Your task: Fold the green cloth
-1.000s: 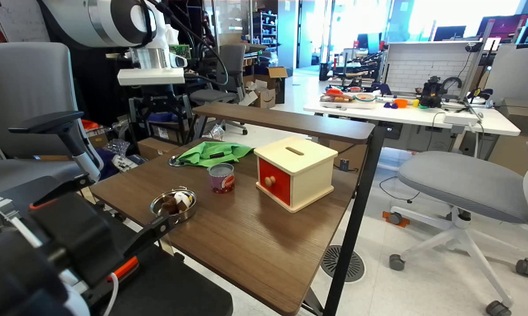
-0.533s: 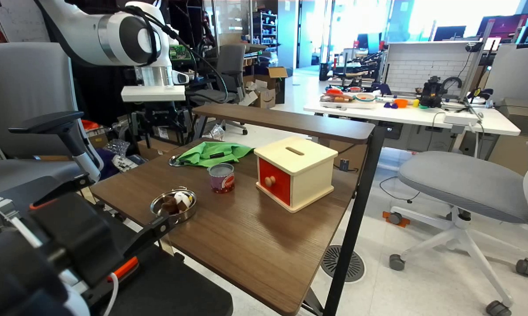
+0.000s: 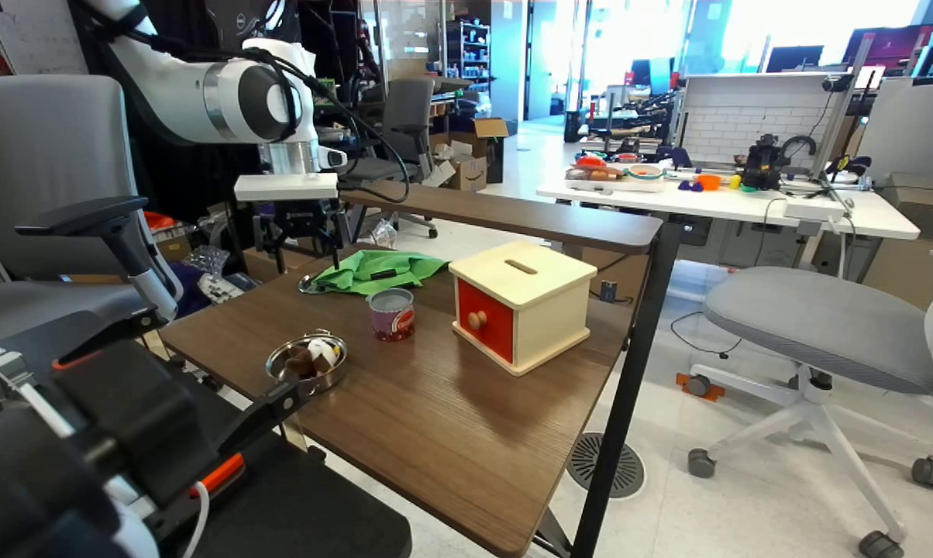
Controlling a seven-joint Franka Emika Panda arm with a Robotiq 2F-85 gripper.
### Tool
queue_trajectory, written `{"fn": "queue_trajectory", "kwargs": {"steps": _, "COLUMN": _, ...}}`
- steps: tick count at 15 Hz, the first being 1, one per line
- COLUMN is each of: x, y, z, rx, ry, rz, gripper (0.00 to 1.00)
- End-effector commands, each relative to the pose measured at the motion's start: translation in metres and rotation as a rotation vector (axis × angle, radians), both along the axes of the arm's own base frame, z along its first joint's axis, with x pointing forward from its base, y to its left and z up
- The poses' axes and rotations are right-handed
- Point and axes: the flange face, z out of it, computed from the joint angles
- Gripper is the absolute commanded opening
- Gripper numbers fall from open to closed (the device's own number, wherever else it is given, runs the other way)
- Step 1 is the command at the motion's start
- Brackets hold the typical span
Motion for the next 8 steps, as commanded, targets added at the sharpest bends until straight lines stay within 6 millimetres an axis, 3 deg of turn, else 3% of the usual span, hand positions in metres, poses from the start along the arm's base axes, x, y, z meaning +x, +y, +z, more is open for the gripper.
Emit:
{"fn": "queue_trajectory", "kwargs": {"steps": 1, "x": 0.02, "y": 0.008, "z": -0.012, "rx": -0.036, "ry": -0.026, "rz": -0.029, "gripper": 1.0}}
{"fn": "queue_trajectory", "kwargs": {"steps": 5, "x": 0.032, "y": 0.015, "z": -0.021, "rx": -0.038, "ry": -0.036, "rz": -0.057, "gripper": 1.0}}
{"fn": "queue_trajectory", "kwargs": {"steps": 6, "x": 0.035, "y": 0.016, "z": -0.023, "rx": -0.035, "ry": -0.04, "rz": -0.064, "gripper": 0.75}}
{"fn": "queue_trajectory", "kwargs": {"steps": 8, "x": 0.04, "y": 0.016, "z": -0.026, "rx": -0.04, "ry": -0.049, "rz": -0.077, "gripper": 0.67}}
